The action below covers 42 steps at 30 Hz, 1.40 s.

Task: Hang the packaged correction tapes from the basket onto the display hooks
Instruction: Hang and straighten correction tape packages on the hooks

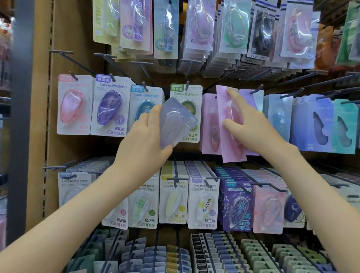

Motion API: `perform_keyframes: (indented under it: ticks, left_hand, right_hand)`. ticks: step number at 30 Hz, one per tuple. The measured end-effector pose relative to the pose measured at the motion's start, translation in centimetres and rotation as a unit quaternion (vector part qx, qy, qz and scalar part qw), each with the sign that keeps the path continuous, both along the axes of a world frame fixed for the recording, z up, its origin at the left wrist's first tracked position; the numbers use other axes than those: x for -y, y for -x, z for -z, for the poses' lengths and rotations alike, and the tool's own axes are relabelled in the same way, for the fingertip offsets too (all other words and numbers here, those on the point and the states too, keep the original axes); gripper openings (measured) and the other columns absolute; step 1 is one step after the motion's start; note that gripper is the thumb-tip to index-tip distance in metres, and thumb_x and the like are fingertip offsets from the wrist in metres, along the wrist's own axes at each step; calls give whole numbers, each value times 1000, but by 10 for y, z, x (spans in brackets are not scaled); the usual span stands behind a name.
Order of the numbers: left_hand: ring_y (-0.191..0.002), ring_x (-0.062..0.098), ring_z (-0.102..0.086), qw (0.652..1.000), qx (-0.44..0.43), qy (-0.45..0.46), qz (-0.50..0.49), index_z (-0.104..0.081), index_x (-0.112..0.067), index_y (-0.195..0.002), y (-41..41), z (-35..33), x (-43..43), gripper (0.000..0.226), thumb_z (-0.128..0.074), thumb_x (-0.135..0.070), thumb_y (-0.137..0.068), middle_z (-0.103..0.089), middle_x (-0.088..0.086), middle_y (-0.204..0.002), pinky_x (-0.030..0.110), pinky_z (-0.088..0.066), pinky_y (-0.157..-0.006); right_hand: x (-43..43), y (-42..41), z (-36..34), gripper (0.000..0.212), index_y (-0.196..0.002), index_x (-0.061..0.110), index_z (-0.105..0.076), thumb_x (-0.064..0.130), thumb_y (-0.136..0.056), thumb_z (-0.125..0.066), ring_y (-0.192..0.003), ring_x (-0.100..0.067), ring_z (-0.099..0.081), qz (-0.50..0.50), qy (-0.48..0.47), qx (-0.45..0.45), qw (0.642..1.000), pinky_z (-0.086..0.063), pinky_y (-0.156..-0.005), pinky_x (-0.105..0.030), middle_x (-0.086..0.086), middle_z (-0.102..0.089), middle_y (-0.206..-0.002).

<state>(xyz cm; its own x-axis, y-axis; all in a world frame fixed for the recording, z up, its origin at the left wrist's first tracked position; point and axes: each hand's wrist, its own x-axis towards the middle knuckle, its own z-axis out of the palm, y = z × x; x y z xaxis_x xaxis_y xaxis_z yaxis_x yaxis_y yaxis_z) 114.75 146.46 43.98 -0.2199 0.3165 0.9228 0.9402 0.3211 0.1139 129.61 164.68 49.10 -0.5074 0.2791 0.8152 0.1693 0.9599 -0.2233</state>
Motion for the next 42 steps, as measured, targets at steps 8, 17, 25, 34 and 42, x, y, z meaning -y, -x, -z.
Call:
perform_keyframes:
  ticks: [8,17,25,34,42]
  left_hand:
    - [-114,29,-49,1000,-8,-14,-1,-24,-11,-147,2,0,-3,82,-71,-29,-82,-48,12,-128,41,-46,-89]
    - [-104,34,-53,999,-30,-3,-17,-29,-10,-148,9,8,-11,84,-74,-24,-78,-52,16,-119,43,-47,-82]
    - [-89,33,-57,998,-49,-29,26,-33,-7,-127,8,15,-14,69,-75,-16,-74,-57,14,-101,39,-46,-68]
    - [-97,33,-57,988,-137,15,74,-46,-4,-130,3,12,-29,67,-70,-26,-71,-59,14,-112,40,-46,-82]
    - [-79,32,-59,943,-239,69,221,-37,-9,-111,-63,9,-93,56,-67,-26,-66,-60,16,-91,33,-37,-74]
  right_hand:
    - [-1,4,-3,72,-149,48,-8,30,-91,-46,-69,-13,-45,38,-45,20,998,-32,-56,-29,1,-42,-77]
    - [-2,22,2,64,-150,39,-7,32,-97,-41,-91,-34,-50,119,-79,61,988,-36,-71,-35,-13,-43,-101]
    - [-20,54,-5,71,-150,42,4,44,-96,-42,-109,-40,-52,151,-32,99,983,-44,-94,-51,-19,-43,-129]
    - [10,-6,26,69,-151,25,-23,39,-91,-55,-129,-23,-37,49,-181,-38,982,-38,-98,-38,-5,-42,-142]
    - [-24,-77,56,62,-129,11,-49,40,-80,-71,-118,-23,-47,66,-342,57,936,-26,-108,-33,-4,-57,-123]
